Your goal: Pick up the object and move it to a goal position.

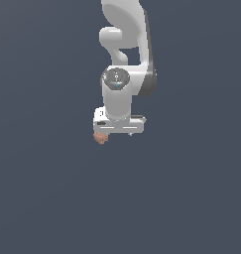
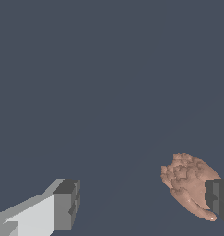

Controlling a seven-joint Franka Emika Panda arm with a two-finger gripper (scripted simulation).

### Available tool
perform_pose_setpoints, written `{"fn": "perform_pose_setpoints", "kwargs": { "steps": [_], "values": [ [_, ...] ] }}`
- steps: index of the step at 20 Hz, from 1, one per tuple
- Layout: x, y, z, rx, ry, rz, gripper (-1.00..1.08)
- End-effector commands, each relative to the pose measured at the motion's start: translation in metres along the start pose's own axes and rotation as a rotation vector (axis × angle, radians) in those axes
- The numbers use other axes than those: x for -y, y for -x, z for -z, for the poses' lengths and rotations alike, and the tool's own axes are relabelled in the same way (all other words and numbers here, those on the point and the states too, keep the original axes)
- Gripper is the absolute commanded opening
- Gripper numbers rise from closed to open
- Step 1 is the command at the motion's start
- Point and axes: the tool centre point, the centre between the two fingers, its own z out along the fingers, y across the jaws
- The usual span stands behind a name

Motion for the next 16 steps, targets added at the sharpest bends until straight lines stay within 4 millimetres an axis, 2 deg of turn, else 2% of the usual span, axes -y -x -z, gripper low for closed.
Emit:
{"fn": "perform_pose_setpoints", "kwargs": {
  "steps": [1, 9, 16],
  "values": [
    [0.0, 0.0, 0.0, 0.0, 0.0, 0.0, 1.0],
    [0.0013, 0.0031, 0.0088, 0.005, -0.01, -0.021, 1.0],
    [0.0017, 0.0029, 0.009, 0.005, -0.01, -0.018, 1.0]
  ]
}}
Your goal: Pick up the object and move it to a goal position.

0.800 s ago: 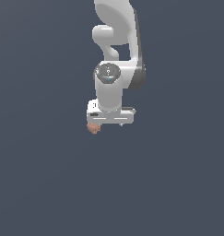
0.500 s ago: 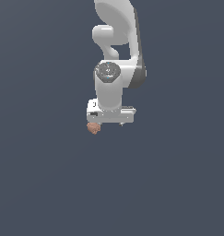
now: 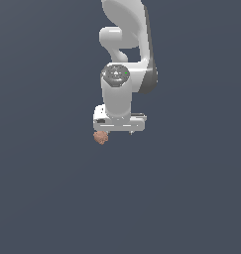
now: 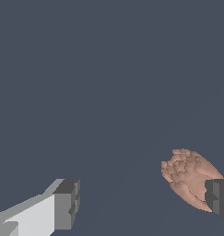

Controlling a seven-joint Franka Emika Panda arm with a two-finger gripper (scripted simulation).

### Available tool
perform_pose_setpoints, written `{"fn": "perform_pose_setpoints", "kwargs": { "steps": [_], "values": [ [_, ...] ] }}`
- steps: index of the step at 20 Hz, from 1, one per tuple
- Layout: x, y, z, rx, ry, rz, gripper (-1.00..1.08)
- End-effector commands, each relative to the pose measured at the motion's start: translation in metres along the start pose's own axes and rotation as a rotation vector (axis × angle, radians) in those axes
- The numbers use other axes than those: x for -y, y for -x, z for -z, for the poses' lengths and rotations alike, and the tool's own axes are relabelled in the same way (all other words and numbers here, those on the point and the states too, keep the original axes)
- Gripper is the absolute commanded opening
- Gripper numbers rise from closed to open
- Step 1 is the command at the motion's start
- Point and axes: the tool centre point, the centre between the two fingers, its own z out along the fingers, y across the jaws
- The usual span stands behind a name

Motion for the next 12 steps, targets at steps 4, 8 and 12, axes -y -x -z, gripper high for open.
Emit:
{"fn": "perform_pose_setpoints", "kwargs": {
  "steps": [4, 8, 12],
  "values": [
    [-0.004, 0.001, -0.003, -0.003, -0.001, -0.028, 1.0],
    [-0.012, 0.004, -0.009, -0.01, -0.002, -0.087, 1.0],
    [-0.025, 0.009, -0.017, -0.022, -0.003, -0.176, 1.0]
  ]
}}
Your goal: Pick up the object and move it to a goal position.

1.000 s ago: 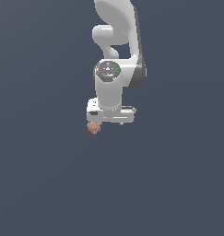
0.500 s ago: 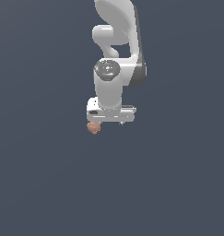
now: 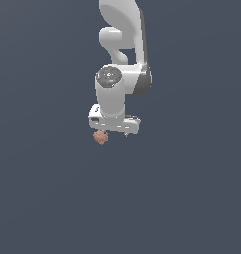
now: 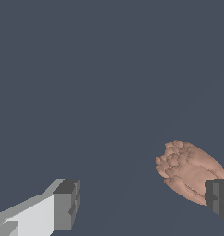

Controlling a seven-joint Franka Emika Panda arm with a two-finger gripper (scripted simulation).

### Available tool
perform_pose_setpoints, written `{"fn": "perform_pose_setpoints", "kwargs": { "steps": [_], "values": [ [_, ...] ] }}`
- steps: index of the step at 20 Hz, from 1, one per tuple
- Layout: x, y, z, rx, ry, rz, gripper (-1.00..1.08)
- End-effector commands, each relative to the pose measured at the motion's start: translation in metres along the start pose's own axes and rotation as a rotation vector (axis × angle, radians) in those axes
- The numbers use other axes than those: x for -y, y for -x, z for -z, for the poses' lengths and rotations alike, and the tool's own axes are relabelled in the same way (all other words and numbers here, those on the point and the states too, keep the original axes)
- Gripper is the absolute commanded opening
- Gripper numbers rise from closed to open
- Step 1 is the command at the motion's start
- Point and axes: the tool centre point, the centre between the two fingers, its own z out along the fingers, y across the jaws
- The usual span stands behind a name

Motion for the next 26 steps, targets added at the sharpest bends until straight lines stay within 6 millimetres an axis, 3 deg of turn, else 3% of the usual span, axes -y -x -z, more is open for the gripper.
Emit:
{"fn": "perform_pose_setpoints", "kwargs": {
  "steps": [1, 14, 26],
  "values": [
    [-0.01, 0.002, -0.006, -0.008, -0.001, -0.063, 1.0],
    [-0.072, 0.024, -0.039, -0.062, -0.006, -0.465, 1.0],
    [-0.088, 0.031, -0.046, -0.076, -0.007, -0.565, 1.0]
  ]
}}
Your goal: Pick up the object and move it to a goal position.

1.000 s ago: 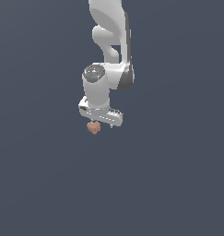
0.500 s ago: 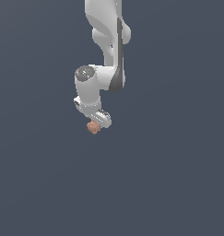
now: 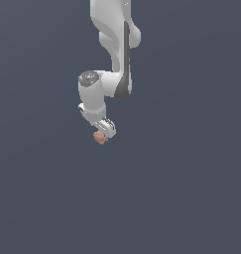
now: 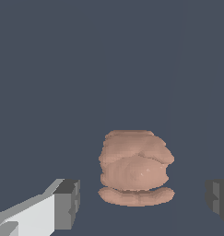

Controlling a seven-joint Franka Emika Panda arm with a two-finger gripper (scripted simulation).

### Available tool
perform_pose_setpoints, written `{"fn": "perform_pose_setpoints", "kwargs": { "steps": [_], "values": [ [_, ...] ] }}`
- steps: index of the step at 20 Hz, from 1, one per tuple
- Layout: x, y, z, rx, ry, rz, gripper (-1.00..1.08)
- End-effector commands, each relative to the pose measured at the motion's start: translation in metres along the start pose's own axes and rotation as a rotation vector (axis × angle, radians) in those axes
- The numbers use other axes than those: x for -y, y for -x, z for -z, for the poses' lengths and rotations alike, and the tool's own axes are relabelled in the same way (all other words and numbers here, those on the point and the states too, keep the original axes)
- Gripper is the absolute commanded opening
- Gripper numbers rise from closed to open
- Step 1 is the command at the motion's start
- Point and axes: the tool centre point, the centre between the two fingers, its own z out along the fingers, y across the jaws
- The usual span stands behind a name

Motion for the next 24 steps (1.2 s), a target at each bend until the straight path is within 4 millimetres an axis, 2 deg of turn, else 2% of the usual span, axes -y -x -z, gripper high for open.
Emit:
{"fn": "perform_pose_setpoints", "kwargs": {
  "steps": [1, 5, 12, 17, 18, 24],
  "values": [
    [0.0, 0.0, -0.001, 0.0, 0.0, 0.0, 1.0],
    [0.0, 0.0, -0.012, 0.0, 0.0, -0.001, 1.0],
    [-0.001, 0.001, -0.043, -0.001, 0.0, -0.006, 1.0],
    [-0.001, 0.0, -0.05, -0.001, 0.0, -0.006, 1.0],
    [-0.001, 0.0, -0.05, -0.001, 0.0, -0.006, -1.0],
    [-0.001, 0.0, -0.05, -0.001, 0.0, -0.006, -1.0]
  ]
}}
